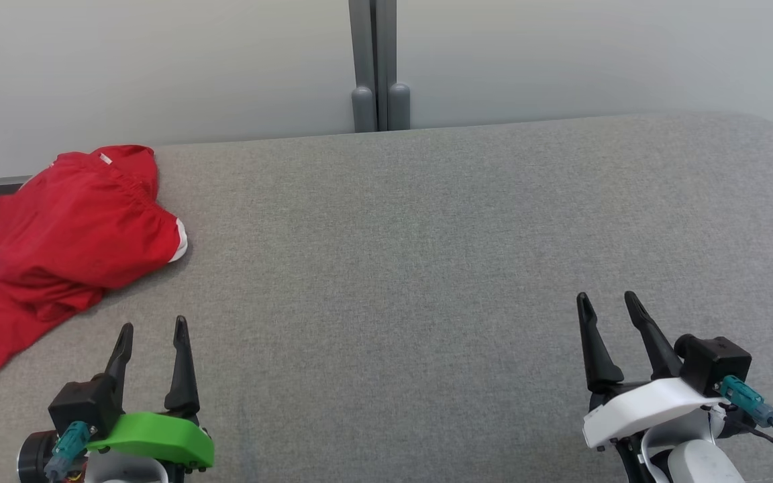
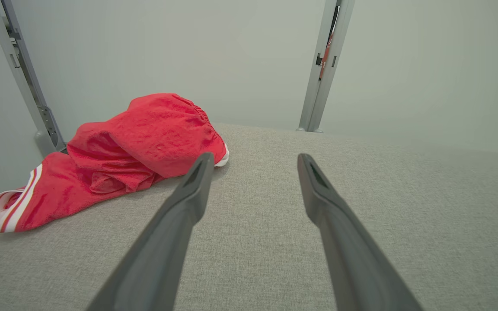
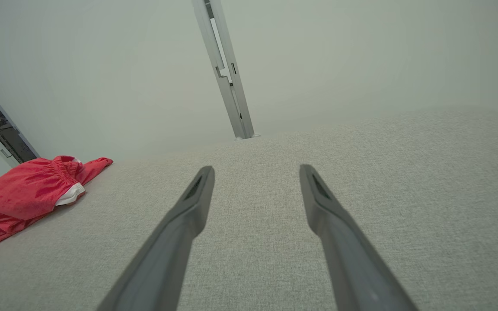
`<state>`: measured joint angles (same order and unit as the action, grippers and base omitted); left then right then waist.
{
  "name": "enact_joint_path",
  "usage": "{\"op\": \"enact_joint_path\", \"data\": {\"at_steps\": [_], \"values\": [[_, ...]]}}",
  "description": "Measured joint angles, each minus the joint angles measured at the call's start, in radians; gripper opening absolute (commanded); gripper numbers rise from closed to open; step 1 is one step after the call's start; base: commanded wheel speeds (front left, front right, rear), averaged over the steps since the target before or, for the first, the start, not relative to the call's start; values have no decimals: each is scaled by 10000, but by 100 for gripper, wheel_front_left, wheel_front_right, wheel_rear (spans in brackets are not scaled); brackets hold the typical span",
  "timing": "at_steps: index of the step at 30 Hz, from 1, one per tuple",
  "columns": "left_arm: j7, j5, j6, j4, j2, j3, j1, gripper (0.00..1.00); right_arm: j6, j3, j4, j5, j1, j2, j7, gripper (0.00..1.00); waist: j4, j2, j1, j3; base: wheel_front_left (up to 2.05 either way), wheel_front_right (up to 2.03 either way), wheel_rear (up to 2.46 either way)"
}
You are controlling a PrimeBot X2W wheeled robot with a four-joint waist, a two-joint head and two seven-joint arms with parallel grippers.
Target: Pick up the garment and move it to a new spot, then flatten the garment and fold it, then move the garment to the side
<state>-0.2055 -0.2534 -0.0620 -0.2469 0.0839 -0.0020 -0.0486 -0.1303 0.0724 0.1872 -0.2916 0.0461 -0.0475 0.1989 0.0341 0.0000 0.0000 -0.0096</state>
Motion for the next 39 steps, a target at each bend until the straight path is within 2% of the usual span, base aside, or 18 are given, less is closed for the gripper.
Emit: {"op": "enact_joint_path", "data": {"at_steps": [28, 39], "values": [[458, 1271, 424, 765, -6, -102, 190, 100, 0, 119, -316, 1808, -196, -8, -198, 100, 177, 0, 0, -87, 0, 0, 0], [518, 1151, 506, 805, 13, -105, 277, 100, 0, 82, -307, 1388, -200, -10, -128, 100, 157, 0, 0, -88, 0, 0, 0]]}}
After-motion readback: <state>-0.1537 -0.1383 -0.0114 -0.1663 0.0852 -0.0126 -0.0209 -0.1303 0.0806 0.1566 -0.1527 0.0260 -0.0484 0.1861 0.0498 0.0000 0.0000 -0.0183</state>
